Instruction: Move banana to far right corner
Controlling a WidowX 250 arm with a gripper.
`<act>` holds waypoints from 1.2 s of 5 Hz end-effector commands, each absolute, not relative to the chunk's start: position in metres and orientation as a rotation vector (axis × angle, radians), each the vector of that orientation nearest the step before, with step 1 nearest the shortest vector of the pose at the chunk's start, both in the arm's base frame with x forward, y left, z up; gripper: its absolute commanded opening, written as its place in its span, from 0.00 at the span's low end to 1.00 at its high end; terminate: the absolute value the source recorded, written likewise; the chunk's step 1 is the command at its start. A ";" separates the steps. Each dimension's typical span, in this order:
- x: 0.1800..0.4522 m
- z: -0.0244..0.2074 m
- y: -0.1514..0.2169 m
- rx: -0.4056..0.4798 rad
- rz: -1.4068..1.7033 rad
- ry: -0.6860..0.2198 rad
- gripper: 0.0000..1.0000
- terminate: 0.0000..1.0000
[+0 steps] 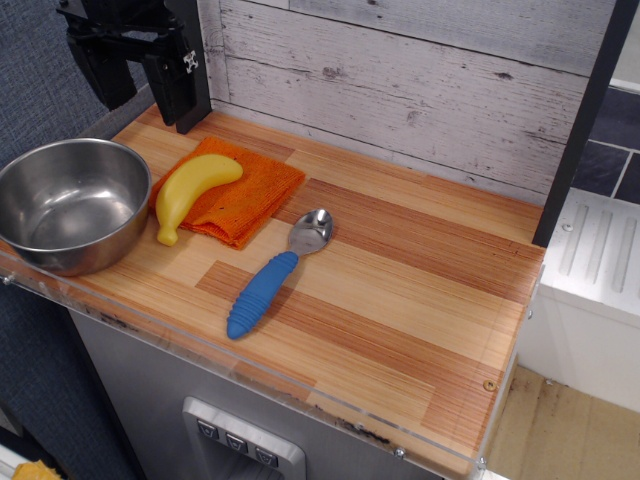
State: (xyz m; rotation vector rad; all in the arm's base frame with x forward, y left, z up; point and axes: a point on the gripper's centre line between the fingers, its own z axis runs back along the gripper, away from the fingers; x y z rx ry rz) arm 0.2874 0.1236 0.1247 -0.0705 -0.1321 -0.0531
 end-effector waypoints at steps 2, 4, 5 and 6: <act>0.301 0.113 0.126 -0.059 -0.055 -0.155 1.00 0.00; 0.327 0.088 0.119 -0.005 -0.106 -0.222 1.00 0.00; 0.336 0.079 0.115 0.020 -0.131 -0.228 1.00 0.00; 0.347 0.072 0.117 0.034 -0.144 -0.217 1.00 0.00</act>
